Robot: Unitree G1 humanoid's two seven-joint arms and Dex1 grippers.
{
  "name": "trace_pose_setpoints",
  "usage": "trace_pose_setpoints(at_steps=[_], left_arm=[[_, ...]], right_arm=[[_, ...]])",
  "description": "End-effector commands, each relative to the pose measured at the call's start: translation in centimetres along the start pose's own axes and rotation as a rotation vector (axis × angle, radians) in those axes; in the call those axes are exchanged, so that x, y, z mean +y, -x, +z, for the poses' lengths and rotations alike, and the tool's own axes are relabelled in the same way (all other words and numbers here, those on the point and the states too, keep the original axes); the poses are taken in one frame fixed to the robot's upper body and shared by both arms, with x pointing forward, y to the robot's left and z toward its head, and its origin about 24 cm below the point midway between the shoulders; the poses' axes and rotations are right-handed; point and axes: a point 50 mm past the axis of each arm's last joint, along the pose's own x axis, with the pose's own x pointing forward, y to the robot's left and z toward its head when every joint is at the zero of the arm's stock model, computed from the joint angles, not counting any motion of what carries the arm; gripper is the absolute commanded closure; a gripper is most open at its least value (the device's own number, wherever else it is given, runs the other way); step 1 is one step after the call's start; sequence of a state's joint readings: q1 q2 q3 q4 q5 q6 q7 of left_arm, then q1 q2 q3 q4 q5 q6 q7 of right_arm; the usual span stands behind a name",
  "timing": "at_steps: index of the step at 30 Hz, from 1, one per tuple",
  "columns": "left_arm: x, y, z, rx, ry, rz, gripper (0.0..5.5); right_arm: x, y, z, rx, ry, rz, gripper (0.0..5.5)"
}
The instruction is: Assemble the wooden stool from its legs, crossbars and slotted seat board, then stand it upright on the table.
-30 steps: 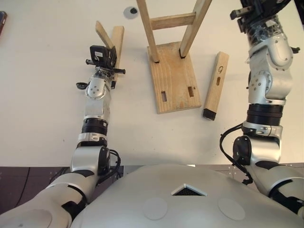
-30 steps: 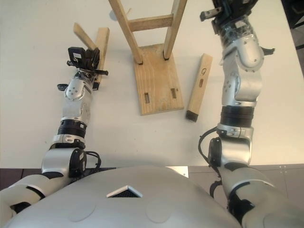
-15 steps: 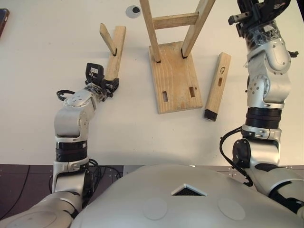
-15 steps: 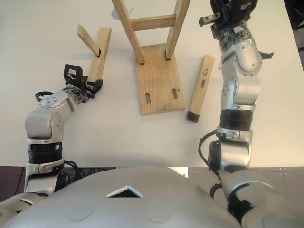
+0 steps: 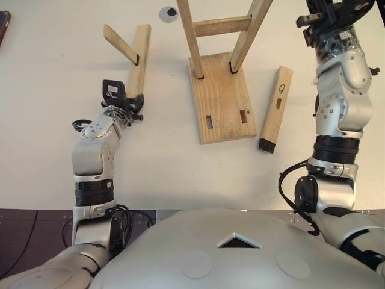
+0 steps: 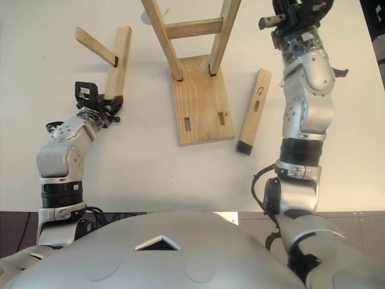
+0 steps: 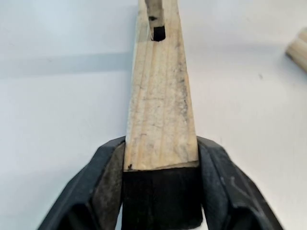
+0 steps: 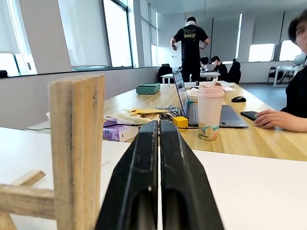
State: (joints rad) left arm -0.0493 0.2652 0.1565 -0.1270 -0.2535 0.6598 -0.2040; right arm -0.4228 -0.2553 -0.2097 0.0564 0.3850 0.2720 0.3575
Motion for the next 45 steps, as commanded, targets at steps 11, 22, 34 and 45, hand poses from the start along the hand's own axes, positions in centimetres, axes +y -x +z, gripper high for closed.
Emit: trace_pose_setpoints(at_steps=[11, 22, 34, 45], left_arm=[[-7.3, 5.8, 23.1, -0.473, 0.004, -0.793, 3.51], [-13.1, 8.0, 22.9, -0.367, -0.002, -1.194, 3.51], [-14.8, 5.7, 18.4, -0.259, -0.028, -1.161, 3.51], [-14.3, 4.8, 16.7, -0.241, -0.021, -1.123, 3.51]], right_arm=[[0.3, -4.1, 15.4, -0.081, -0.53, 0.918, 3.19], [0.2, -4.2, 15.9, 0.004, -0.785, 1.098, 1.35], [-0.8, -3.2, 15.1, 0.041, -0.939, 1.166, 1.86], [-1.1, -3.9, 17.0, 0.024, -0.884, 1.12, 3.19]])
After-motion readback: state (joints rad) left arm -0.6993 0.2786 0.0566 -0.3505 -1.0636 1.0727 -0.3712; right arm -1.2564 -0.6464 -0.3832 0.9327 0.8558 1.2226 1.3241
